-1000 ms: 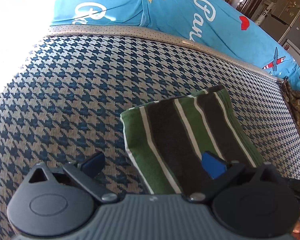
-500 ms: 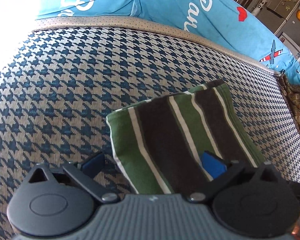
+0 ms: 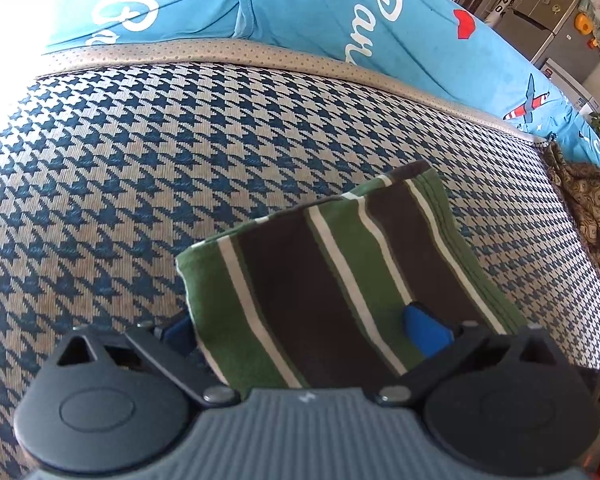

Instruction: Fold clothes

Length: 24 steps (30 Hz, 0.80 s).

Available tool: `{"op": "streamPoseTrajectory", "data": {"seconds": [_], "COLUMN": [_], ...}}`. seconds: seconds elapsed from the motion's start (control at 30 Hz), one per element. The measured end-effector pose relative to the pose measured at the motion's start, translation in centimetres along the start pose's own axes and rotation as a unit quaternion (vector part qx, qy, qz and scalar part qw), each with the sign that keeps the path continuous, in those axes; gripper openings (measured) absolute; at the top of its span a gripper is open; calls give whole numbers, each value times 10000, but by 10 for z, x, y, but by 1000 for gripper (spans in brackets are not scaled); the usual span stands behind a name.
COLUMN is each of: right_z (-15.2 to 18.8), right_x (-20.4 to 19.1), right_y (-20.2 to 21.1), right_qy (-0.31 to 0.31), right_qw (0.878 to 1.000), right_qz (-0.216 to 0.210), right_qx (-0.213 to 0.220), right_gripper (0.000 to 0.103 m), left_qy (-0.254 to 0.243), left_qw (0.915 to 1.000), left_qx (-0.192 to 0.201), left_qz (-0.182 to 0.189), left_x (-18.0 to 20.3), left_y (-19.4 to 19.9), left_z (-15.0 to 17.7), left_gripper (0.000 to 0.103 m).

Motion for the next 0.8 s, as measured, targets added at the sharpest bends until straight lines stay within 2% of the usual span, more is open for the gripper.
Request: {"op": "streamPoseTrajectory", "data": {"seconds": [0.17, 0.5, 0.6, 0.73, 0.8], "right_z": [-4, -3, -1, -2, -1], "right_x": [2, -1, -4, -4, -4], "right_y": [-4, -7, -8, -8, -8], "right_qy": [-95, 72, 243, 237, 273], "right_qw": [9999, 9999, 9995, 9995, 9993], "right_qz": [30, 61, 183, 203, 234], "right_qx": [13, 66, 110, 107, 112], "right_gripper": [62, 61, 49, 36, 34], "left_qy": [-243, -536, -854, -1080, -1069], "left_qw": [9997, 9984, 9961, 9937, 9937], "left_qx": [-16, 131, 168, 237, 292], "left_qz": [-25, -103, -138, -203, -187], "left_x": [7, 19, 30, 40, 42], "left_y": [-4, -8, -6, -4, -1], "left_z": [1, 3, 6, 10, 10], "left_gripper": [103, 100, 92, 71, 59]}}
Point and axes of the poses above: each gripper's, at about its wrist camera, not at the fingertips, and y roughly against the way its jaws point, x to its right, z to its underside, the point moved 7 cm from there along -y, roughly the way its jaws point, and after that the axes turned 12 degrees about z, right-handed, at the moved point
